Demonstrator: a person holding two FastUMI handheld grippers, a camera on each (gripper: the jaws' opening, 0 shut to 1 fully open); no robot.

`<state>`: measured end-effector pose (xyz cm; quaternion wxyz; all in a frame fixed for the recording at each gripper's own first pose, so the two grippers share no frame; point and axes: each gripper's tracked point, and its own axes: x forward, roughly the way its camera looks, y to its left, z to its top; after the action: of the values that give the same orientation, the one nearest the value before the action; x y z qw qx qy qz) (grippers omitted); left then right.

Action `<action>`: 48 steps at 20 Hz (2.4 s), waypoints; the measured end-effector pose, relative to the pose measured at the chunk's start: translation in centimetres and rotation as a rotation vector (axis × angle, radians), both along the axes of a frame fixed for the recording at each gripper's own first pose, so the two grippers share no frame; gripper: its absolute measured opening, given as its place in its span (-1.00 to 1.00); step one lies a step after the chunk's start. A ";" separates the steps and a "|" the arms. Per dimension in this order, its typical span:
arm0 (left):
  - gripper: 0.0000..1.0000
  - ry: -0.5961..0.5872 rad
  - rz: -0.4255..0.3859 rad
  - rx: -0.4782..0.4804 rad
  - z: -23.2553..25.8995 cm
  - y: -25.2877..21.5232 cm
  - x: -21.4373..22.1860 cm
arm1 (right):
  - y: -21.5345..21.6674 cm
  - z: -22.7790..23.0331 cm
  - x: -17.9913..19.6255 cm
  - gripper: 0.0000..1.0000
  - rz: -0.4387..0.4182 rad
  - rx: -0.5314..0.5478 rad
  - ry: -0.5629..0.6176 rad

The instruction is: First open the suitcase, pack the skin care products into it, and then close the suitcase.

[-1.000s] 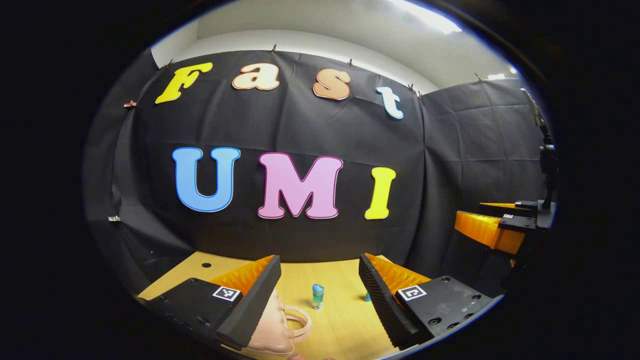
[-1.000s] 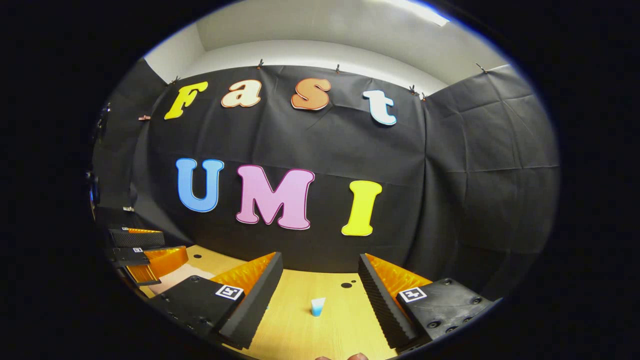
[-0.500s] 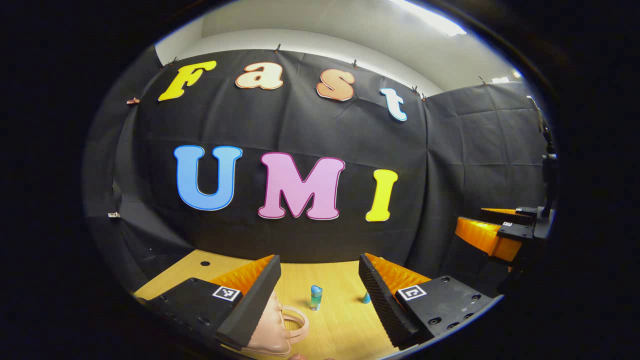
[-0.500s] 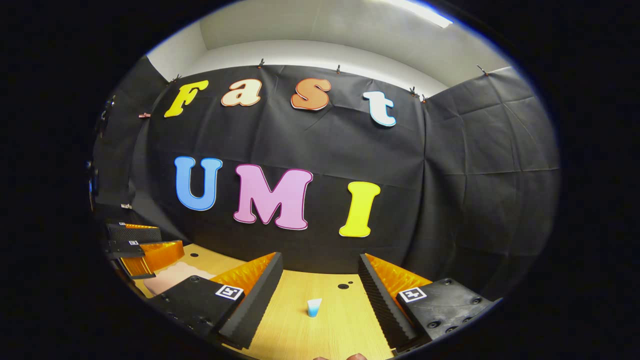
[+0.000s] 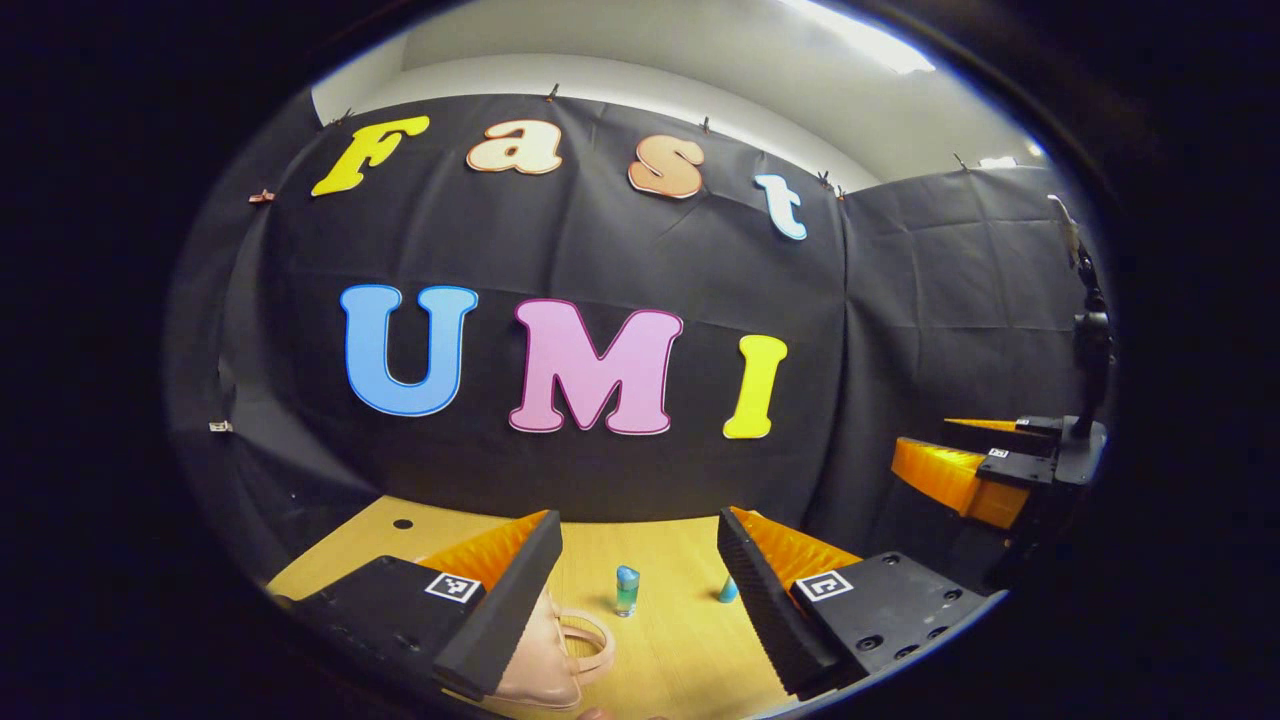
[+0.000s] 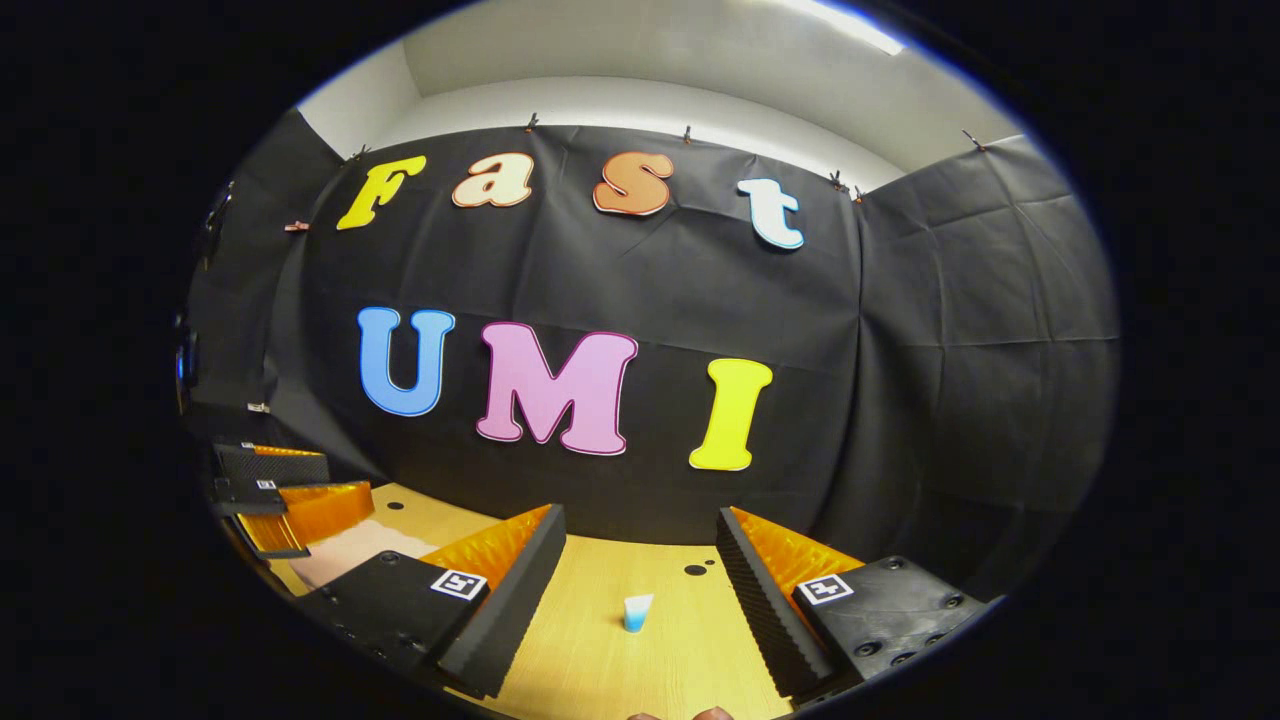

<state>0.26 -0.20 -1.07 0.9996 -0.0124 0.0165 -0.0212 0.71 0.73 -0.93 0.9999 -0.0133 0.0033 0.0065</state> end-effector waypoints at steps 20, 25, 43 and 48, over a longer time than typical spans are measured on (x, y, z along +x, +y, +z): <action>0.94 0.968 0.190 0.018 -30.2 2.3 11.5 | -17.1 -10.3 1.4 0.93 -0.194 0.093 0.184; 0.91 1.028 0.242 0.064 -32.7 4.0 12.9 | -19.9 -12.2 1.7 0.93 -0.236 0.108 0.236; -0.73 0.981 0.116 -0.038 -21.7 5.7 11.6 | -14.7 -13.5 6.9 0.93 -0.064 0.122 0.255; -0.74 0.857 0.133 -0.138 -11.3 13.1 8.0 | -10.0 -13.3 10.3 0.94 0.039 0.093 0.250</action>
<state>8.30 12.94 -12.36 0.8983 -0.0879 0.4276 0.0493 10.98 -9.26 -14.20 0.9909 0.0341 0.1271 0.0278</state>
